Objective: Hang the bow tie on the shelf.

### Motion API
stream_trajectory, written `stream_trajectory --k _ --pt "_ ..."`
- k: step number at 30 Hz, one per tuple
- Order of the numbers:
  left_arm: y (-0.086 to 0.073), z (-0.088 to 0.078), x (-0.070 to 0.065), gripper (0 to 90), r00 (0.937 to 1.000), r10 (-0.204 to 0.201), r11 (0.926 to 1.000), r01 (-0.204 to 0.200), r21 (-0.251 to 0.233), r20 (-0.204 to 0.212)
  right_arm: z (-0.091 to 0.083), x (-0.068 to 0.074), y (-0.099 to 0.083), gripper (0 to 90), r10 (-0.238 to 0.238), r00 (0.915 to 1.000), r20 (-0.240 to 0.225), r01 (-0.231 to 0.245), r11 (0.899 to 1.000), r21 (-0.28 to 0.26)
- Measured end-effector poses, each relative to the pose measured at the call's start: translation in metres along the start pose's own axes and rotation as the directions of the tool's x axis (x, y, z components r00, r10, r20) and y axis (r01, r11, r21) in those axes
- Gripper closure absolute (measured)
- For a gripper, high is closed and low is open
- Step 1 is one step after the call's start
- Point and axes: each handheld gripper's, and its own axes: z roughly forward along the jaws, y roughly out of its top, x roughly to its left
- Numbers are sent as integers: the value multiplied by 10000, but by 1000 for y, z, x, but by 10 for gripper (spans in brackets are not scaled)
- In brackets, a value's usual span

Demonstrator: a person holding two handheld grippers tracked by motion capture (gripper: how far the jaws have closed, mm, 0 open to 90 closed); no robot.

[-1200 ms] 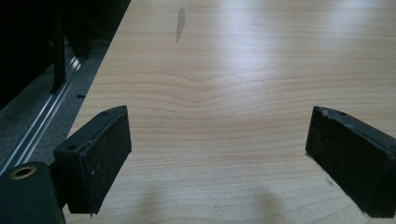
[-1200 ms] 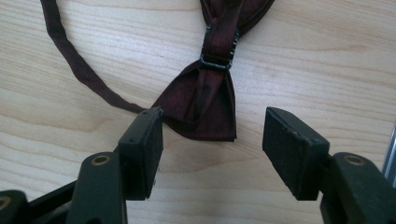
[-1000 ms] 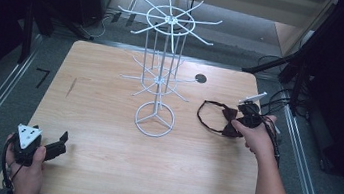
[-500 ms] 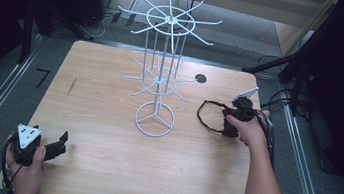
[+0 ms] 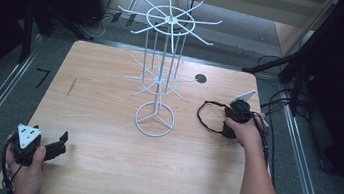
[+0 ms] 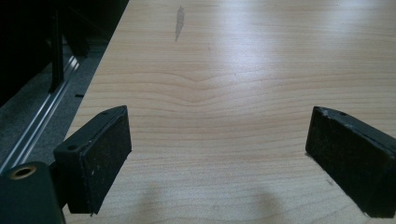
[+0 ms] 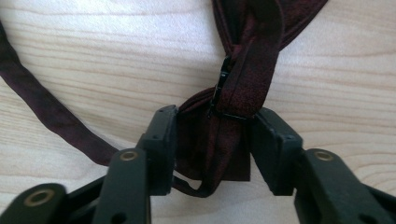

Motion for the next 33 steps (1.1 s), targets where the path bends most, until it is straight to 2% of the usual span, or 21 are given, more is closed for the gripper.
stream_trajectory --k 5,6,9,13,17,21,22,23,24,27,33 --pt "0 0 0 75 10000 6 10000 -6 8 13 1 -3 -2 627 250 9994 -220 -247 9996 158" --pt "0 0 0 75 10000 7 10000 -7 7 6 1 -3 -3 677 322 9991 -292 -316 9993 215" --pt "0 0 0 75 10000 -6 10000 6 3 -28 1 -6 -4 723 461 9976 -526 -449 9987 236" --pt "0 0 0 75 10000 -17 10000 17 22 -38 1 -6 -7 787 600 9958 -695 -597 9982 56" --pt "0 0 1 75 9999 -107 9999 107 2 18 0 -8 -12 847 538 9946 -892 -559 9982 -216" --pt "0 0 1 75 9999 -122 9999 122 12 33 -1 -8 -15 856 268 9964 -799 -303 9987 -421" --pt "0 0 1 75 9999 -120 9999 120 38 23 -2 -6 -17 857 275 9969 -743 -314 9981 -525" --pt "0 0 1 75 10000 -95 9999 95 64 14 -3 -5 -21 858 217 9967 -784 -284 9959 -859" --pt "0 0 1 75 9999 -103 9999 103 62 15 -3 -5 -21 858 217 9967 -784 -284 9959 -859" --pt "0 0 1 75 9999 -109 9999 109 51 24 -10 -4 -28 859 138 9963 -848 -261 9889 -1460" --pt "0 0 1 75 10000 -68 10000 68 50 0 -24 -2 -42 859 31 9944 -1059 -319 9620 -2712"
